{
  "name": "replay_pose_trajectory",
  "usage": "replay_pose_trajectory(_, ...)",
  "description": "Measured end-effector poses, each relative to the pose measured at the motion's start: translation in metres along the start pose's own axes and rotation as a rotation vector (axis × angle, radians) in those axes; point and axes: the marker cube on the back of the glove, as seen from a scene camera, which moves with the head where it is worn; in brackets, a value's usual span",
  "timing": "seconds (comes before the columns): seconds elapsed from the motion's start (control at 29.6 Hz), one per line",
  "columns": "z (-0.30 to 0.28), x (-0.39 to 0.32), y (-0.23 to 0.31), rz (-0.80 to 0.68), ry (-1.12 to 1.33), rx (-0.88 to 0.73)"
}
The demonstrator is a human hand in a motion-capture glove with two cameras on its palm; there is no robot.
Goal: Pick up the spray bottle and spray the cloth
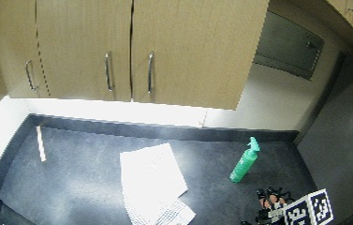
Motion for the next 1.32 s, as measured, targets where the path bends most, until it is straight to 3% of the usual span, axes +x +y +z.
replay_pose_trajectory(0.47,-0.008,-0.011,-0.014,-0.01,0.009,-0.002)
replay_pose_trajectory(0.84,-0.077,-0.047,-0.083,-0.155,0.063,0.163)
replay_pose_trajectory(1.08,-0.098,-0.06,-0.097,-0.202,0.065,0.221)
replay_pose_trajectory(1.21,-0.096,-0.054,-0.105,-0.228,-0.104,0.261)
replay_pose_trajectory(1.32,-0.091,-0.047,-0.108,-0.212,-0.451,0.304)
